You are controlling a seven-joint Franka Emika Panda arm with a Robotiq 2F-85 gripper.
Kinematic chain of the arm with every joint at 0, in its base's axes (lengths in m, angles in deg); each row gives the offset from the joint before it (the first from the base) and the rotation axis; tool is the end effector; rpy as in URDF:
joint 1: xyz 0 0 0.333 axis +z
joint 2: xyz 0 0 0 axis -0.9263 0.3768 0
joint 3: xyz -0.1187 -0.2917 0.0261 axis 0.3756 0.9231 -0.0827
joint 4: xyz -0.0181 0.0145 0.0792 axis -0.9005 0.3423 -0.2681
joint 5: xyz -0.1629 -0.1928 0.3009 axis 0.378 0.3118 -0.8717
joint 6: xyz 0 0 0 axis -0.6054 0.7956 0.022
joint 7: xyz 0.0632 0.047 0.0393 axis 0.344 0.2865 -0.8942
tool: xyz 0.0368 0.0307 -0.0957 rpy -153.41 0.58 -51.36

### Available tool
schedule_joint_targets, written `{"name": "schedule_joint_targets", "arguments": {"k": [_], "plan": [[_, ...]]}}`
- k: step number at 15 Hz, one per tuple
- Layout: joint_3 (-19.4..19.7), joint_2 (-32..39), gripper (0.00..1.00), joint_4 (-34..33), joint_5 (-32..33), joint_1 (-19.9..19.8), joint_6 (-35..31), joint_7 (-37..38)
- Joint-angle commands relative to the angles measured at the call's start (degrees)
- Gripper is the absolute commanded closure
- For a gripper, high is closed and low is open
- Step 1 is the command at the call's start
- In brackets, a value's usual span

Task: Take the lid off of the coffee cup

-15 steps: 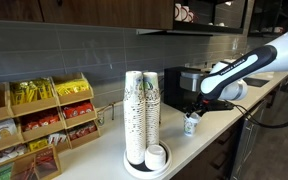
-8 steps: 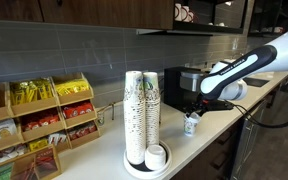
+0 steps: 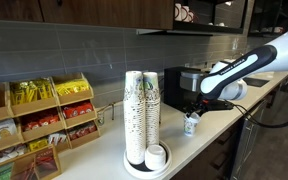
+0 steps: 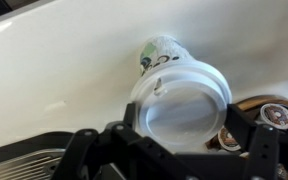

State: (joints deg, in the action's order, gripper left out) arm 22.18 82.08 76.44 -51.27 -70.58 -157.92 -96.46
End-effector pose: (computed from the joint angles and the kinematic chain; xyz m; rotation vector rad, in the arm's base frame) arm 0.5139 -0.0937 0.3832 -2.9520 0.3679 -0.6049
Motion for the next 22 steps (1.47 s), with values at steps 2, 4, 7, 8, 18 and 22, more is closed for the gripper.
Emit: {"name": "schedule_joint_targets", "arguments": {"k": [2, 4, 7, 8, 18, 22], "plan": [[-0.2, 0.5, 0.12, -0.3, -1.7, -0.3, -0.7, -1.7], [-0.1, 0.5, 0.14, -0.3, -1.7, -0.3, -0.7, -1.8], [-0.1, 0.3, 0.12, -0.3, -1.8, -0.3, -0.7, -1.8], [-0.1, 0.3, 0.13, -0.3, -1.8, -0.3, -0.7, -1.8], [-0.3, -2.2, 0.13, 0.8, -0.5, -0.1, -0.1, -3.4], [-0.4, -3.5, 0.13, 1.4, 0.3, 0.1, 0.2, -4.8]]}}
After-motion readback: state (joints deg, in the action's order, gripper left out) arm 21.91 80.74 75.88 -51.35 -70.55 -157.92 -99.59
